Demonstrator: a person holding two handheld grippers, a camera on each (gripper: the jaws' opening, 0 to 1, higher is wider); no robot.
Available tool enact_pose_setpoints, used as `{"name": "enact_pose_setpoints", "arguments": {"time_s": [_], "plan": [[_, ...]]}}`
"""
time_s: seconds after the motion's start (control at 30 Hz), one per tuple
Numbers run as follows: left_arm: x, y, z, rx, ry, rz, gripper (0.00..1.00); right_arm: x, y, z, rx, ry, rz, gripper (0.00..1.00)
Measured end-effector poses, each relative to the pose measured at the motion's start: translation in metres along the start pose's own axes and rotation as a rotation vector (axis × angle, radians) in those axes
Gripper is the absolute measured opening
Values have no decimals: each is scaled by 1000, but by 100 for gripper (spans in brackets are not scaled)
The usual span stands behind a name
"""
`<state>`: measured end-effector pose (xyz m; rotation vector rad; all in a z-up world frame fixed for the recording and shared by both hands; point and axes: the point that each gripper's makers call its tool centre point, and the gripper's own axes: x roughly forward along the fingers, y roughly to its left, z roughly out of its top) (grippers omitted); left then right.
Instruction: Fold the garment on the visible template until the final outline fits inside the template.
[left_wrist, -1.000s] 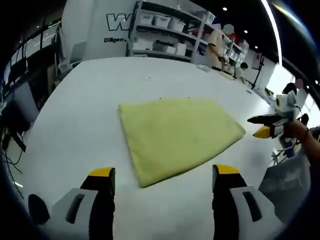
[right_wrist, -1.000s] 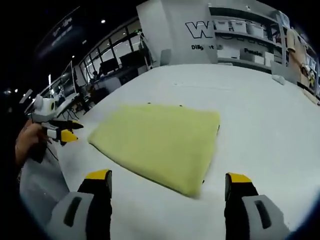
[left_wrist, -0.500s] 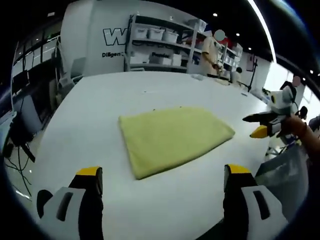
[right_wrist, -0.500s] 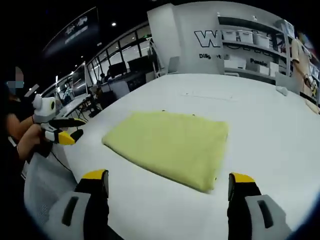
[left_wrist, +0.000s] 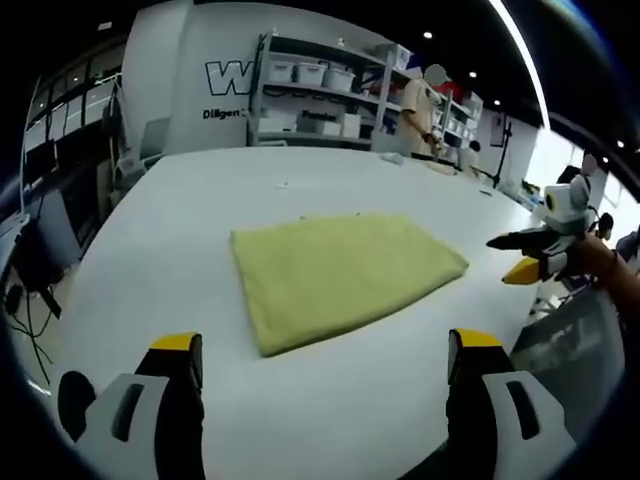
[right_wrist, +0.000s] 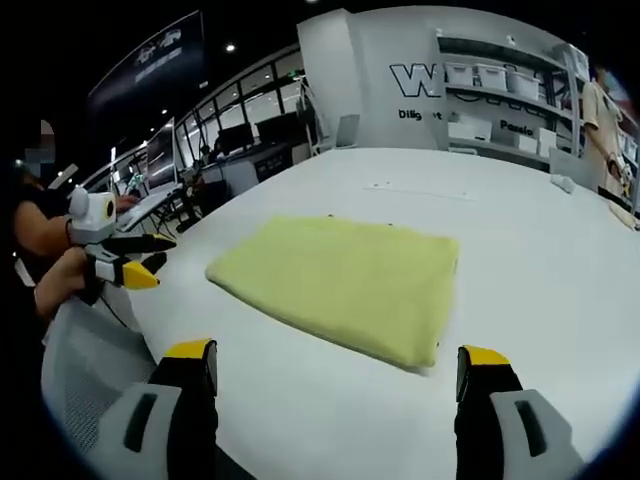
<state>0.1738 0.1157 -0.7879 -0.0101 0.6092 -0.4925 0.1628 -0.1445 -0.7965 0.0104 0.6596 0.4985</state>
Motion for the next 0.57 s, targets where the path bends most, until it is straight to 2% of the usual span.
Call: {"name": "enact_pose_setpoints", "arguments": {"time_s": [0.1,0.57], "plan": [[0,-1,-5,15,18,-2,99,-2,1,-1,-5,5,4,99],[0,0,-7,21,21,-8,99,-8,-3,0,-21,3,-11,99]]}}
